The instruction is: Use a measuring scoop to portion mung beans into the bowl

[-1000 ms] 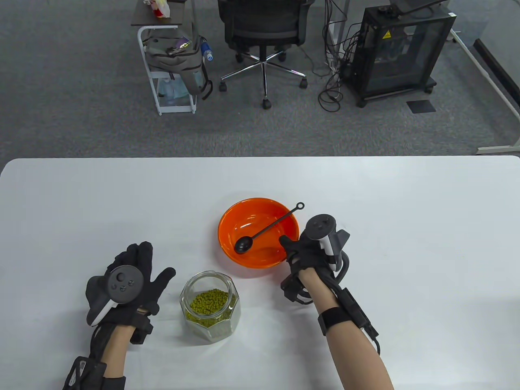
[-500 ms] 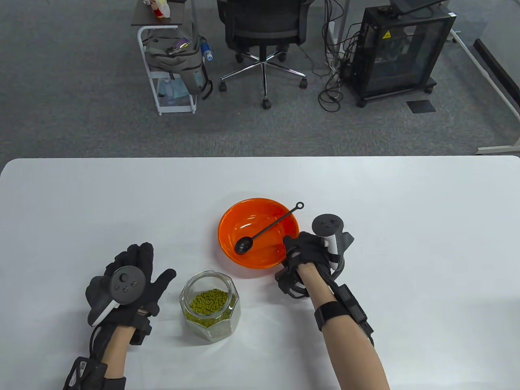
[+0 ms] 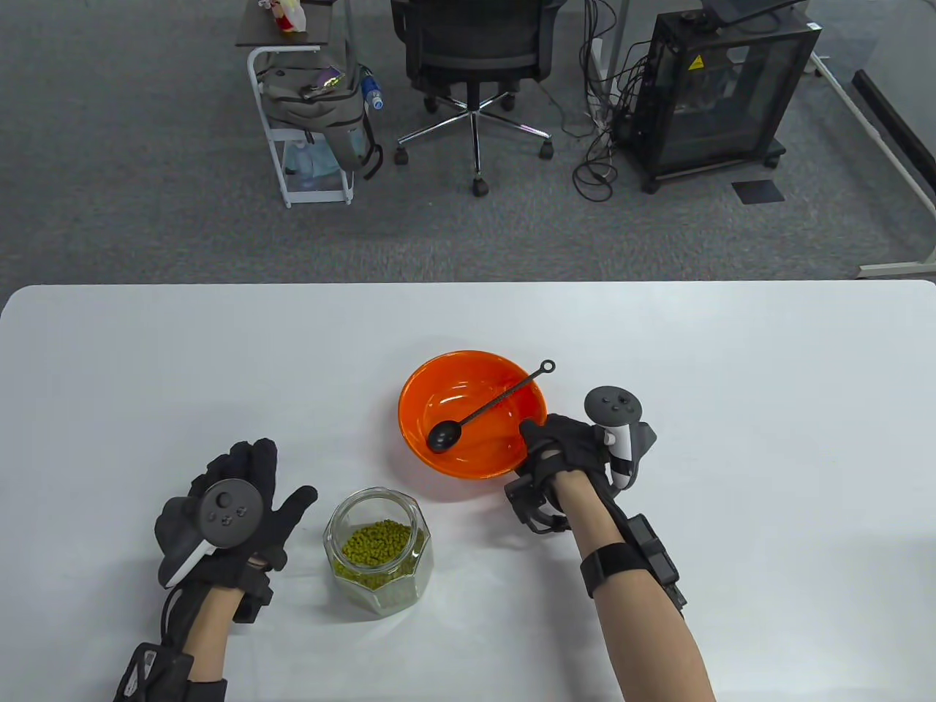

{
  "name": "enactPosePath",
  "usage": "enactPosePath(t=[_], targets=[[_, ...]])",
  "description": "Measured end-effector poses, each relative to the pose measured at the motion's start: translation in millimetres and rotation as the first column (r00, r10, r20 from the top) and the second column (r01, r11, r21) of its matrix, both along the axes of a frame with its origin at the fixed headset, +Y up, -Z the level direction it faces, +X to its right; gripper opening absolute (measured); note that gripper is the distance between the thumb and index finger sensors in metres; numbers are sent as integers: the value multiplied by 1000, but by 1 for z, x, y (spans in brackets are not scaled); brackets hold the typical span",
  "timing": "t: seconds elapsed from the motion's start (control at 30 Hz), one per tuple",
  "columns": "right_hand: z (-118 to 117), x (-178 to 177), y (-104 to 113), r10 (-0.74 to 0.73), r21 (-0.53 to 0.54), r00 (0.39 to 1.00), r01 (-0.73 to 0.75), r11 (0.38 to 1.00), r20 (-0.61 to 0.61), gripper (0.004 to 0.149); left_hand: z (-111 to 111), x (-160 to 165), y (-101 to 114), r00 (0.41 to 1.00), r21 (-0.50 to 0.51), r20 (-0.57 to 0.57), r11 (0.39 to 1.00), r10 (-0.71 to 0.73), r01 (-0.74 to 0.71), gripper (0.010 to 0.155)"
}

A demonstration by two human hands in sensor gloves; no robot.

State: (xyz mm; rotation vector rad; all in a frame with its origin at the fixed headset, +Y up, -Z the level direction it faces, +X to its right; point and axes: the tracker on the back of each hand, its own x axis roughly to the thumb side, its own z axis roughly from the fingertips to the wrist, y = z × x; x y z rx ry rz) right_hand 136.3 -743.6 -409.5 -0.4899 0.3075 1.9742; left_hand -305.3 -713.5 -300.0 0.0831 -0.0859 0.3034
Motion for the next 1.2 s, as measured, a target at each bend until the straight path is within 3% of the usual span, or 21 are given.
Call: enactPosePath(t=[0.27,0.67,1.2], targets=[[21,36,15,35,33,997,-32,999,-71,58,1,-3,3,1000,13,-5,1000,13,-13,90],[66,69,2,51,26,979,-46,999,-200,58,2,-6,3,1000,23,-13,999,27,-27,90],[79,75,-14,50,5,957,-51,999,-287,58,3,-9,3,999,26,-18,999,40,-40,90]])
